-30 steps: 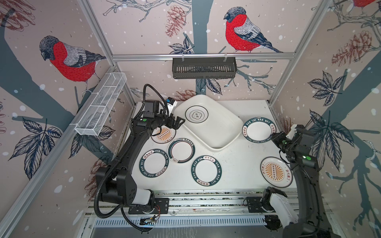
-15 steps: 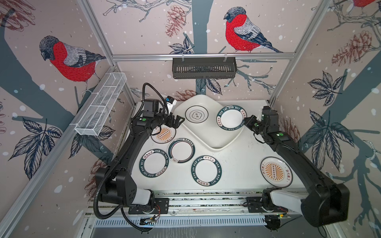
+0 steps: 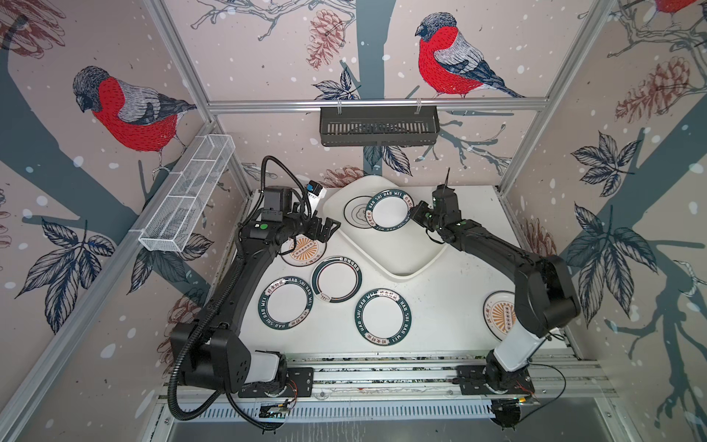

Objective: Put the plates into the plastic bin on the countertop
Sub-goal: 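Carry the HAO SHI HAO WEI plate into the bin and lower it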

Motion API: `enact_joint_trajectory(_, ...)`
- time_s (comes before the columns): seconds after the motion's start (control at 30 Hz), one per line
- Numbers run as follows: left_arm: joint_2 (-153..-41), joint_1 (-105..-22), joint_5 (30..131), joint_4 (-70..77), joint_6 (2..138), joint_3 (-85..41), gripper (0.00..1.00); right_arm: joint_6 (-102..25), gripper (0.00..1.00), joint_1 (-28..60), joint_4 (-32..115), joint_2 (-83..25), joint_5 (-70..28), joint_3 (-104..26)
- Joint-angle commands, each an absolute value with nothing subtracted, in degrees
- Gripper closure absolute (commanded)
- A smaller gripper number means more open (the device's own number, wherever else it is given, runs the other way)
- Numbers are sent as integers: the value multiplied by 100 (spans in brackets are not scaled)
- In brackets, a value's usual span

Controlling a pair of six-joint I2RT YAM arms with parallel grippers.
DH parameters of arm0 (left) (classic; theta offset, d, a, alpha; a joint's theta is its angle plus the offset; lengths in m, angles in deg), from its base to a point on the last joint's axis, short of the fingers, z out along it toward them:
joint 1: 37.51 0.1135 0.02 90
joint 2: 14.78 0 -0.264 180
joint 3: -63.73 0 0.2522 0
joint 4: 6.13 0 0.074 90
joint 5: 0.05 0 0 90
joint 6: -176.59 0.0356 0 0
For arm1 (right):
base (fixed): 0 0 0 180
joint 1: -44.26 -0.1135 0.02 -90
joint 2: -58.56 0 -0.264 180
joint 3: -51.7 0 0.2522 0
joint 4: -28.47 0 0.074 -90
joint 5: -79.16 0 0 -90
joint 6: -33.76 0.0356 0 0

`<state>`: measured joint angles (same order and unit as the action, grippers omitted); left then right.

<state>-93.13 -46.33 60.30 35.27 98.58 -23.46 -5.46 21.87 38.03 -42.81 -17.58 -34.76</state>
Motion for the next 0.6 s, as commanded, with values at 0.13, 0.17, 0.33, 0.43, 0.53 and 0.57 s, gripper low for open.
enact_joint_trajectory(0.13, -9301, -4636, 5869, 3535, 9837, -2337, 2, -439, 99, 2089, 3169, -5325, -2085, -4322)
enact_joint_trajectory(0.17, -9302, -4639, 5855, 3545, 9828, -2350, 3, -425, 99, 2078, 3169, -5449, -2102, -4420)
enact_joint_trajectory(0.33, -9300, -4640, 5796, 3557, 9806, -2350, 2, -353, 99, 2074, 3108, -5902, -2182, -4704)
enact_joint_trajectory(0.43, -9317, -4641, 5762, 3525, 9784, -2316, 2, -349, 99, 2076, 3099, -6120, -2218, -4852)
enact_joint_trajectory(0.53, -9336, -4643, 5722, 3506, 9758, -2313, 3, -296, 99, 2076, 3039, -6346, -2270, -4991)
enact_joint_trajectory(0.57, -9344, -4639, 5717, 3509, 9749, -2309, 2, -280, 99, 2079, 3010, -6424, -2309, -5037)
